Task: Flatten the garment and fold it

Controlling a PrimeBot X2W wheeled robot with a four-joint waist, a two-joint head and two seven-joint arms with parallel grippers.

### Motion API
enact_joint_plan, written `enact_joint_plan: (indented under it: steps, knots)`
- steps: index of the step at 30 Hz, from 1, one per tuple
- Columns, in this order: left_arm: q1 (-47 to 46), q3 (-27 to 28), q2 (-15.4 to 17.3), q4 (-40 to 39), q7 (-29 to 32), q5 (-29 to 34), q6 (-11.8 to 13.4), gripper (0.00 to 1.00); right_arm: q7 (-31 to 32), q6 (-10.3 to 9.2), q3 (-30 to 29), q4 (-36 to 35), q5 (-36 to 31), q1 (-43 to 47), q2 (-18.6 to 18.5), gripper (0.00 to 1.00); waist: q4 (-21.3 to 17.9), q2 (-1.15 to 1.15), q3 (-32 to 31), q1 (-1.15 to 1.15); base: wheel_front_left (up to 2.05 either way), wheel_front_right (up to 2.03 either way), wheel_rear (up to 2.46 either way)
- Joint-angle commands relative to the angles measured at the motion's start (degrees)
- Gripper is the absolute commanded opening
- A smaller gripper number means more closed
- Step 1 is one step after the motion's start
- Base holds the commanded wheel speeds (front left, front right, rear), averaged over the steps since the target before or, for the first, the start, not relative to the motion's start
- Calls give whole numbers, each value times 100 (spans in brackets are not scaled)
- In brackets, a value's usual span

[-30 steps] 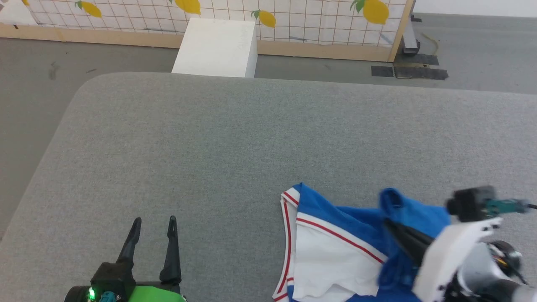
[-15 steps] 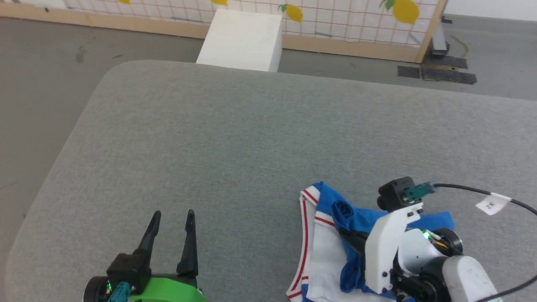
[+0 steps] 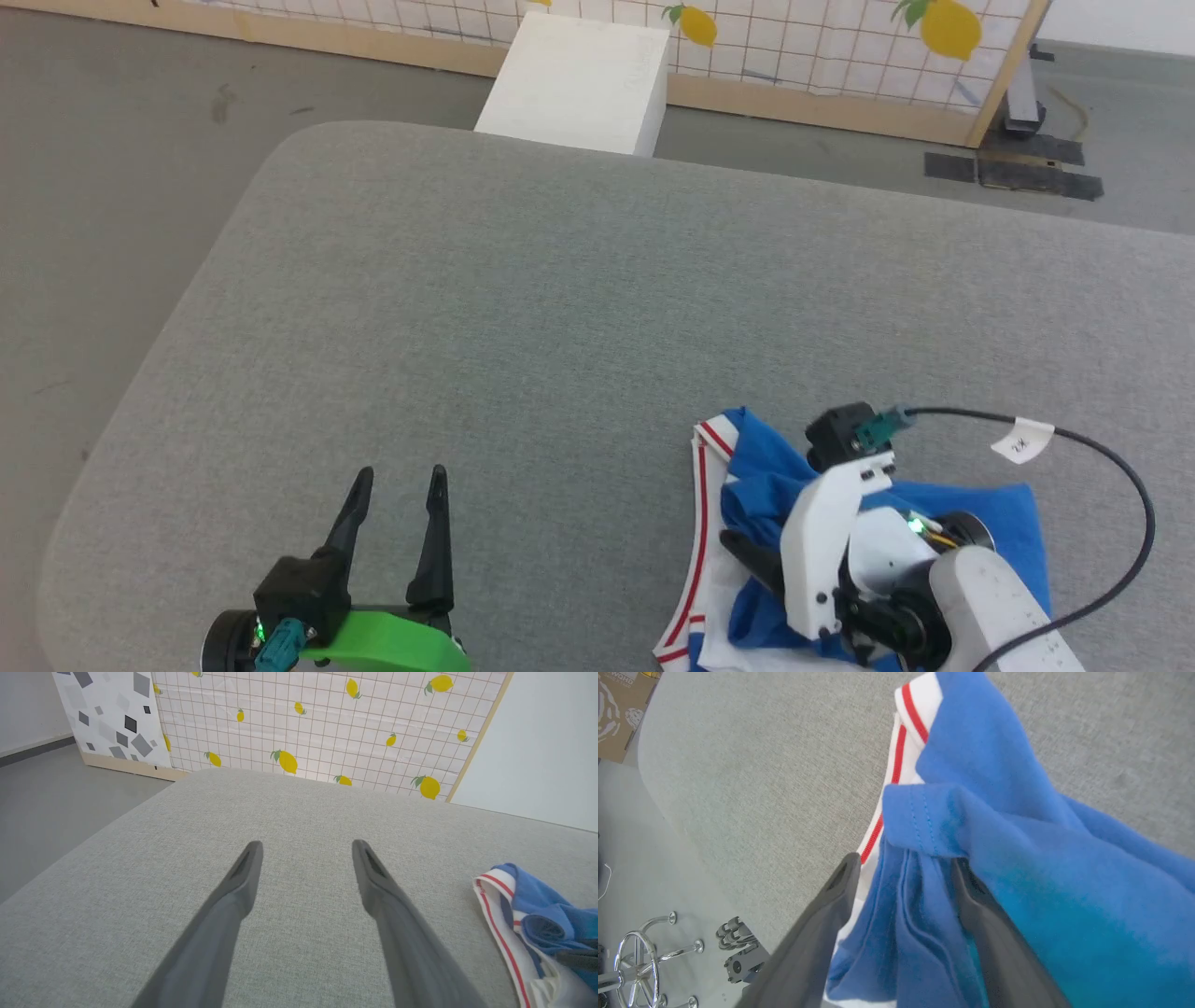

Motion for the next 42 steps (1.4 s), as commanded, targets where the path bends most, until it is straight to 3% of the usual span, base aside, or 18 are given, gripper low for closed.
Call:
enact_joint_plan:
  steps: [1, 8, 15, 20, 27, 42]
  knots:
    - [-94, 1, -18, 11, -41, 6, -16, 100, -25, -8, 43, -38, 95, -153, -3, 100, -76, 0, 2, 0, 0, 0, 0]
    - [-30, 71, 11, -14, -42, -7, 21, 100, 416, -8, -15, -1057, 523, -112, -9, 100, -427, 0, -26, 0, 0, 0, 0]
    - [4, 129, 35, -114, -43, 12, 49, 100, 146, -8, -1154, -2688, 351, 458, -281, 100, -693, 0, 10, 0, 0, 0, 0]
    - [42, 162, 75, -178, -43, 30, 52, 100, -171, -8, -2070, -3097, 115, 1159, -292, 100, -825, 0, 125, 0, 0, 0, 0]
    - [30, 162, 143, -225, -29, 52, 57, 100, -583, -8, -2342, -2649, 72, 1740, -256, 100, -874, 0, 289, 0, 0, 0, 0]
    - [-16, 113, 338, -416, 219, 79, 74, 100, -847, -8, -2323, -879, 99, 1463, -170, 100, -600, 0, 319, 0, 0, 0, 0]
